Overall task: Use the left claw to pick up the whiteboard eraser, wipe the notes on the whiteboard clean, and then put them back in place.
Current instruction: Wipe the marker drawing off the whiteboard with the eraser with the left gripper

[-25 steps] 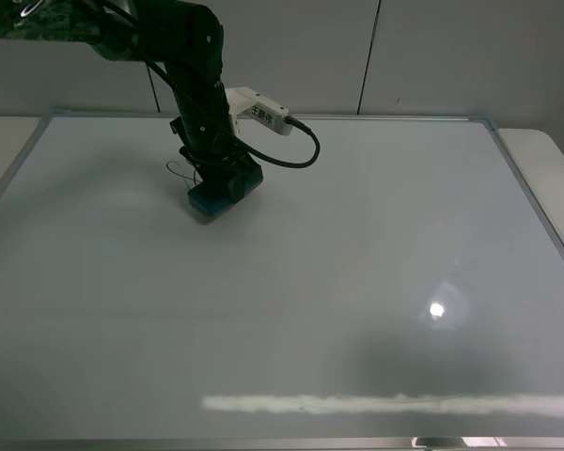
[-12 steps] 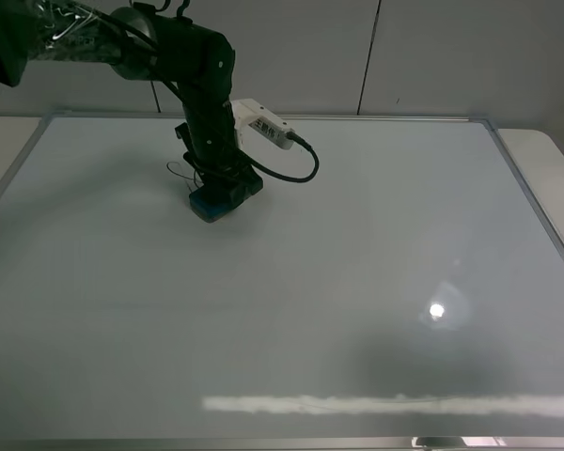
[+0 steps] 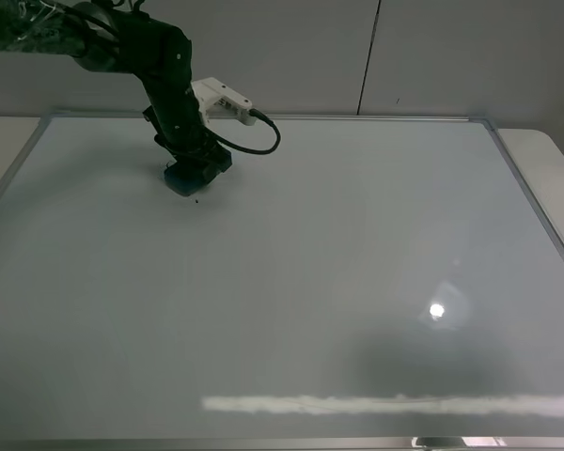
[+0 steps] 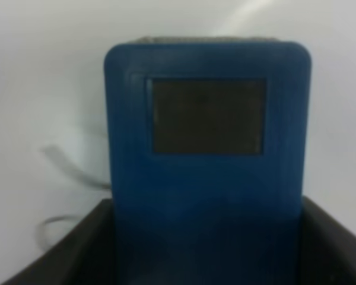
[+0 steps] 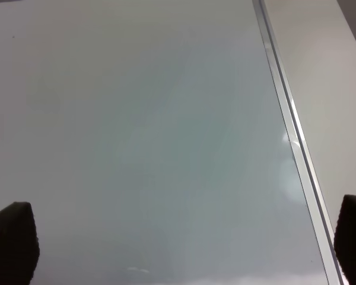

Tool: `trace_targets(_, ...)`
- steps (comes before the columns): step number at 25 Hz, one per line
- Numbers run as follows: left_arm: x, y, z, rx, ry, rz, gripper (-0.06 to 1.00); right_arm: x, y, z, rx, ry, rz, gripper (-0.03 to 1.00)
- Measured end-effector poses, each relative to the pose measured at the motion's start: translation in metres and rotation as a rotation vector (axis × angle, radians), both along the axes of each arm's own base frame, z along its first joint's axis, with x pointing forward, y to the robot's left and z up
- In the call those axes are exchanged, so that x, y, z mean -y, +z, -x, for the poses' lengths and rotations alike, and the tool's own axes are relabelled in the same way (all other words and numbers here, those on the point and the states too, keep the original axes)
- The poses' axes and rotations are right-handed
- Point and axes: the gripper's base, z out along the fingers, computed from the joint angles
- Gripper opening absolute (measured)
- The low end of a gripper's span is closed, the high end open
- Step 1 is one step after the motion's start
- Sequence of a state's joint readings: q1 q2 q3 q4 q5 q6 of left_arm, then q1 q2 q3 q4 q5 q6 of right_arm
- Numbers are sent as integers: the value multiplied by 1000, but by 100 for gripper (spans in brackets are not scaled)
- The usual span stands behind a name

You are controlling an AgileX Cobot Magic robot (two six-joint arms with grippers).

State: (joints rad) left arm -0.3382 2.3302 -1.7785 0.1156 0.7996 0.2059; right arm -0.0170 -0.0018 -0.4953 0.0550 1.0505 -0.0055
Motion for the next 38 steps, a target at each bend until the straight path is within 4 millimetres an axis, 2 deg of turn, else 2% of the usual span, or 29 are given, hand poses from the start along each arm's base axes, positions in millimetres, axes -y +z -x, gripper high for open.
trace_targets(8, -75, 2, -19, -7, 147, -3, 55, 0, 0, 0, 0, 0, 0, 99)
trace_targets(11, -90, 1, -19, -27, 181, 6, 55, 0, 0, 0, 0, 0, 0, 99)
trace_targets(14, -90, 1, -20, -31, 171, 16, 55, 0, 0, 0, 0, 0, 0, 99)
trace_targets(17, -84, 2, -19, -33, 139, 21, 55, 0, 0, 0, 0, 0, 0, 99)
trace_targets(20, -68, 2, -16, -38, 93, 13, 55, 0, 0, 0, 0, 0, 0, 99)
trace_targets(26, -6, 2, -1, -40, -30, 30, 55, 0, 0, 0, 0, 0, 0, 99)
trace_targets(31, 33, 0, 13, -40, -108, 43, 55, 0, 0, 0, 0, 0, 0, 99)
trace_targets(34, 43, 0, 16, -35, -128, 47, 55, 0, 0, 0, 0, 0, 0, 99)
trace_targets(38, 37, -1, 13, -32, -107, 62, 55, 0, 0, 0, 0, 0, 0, 99)
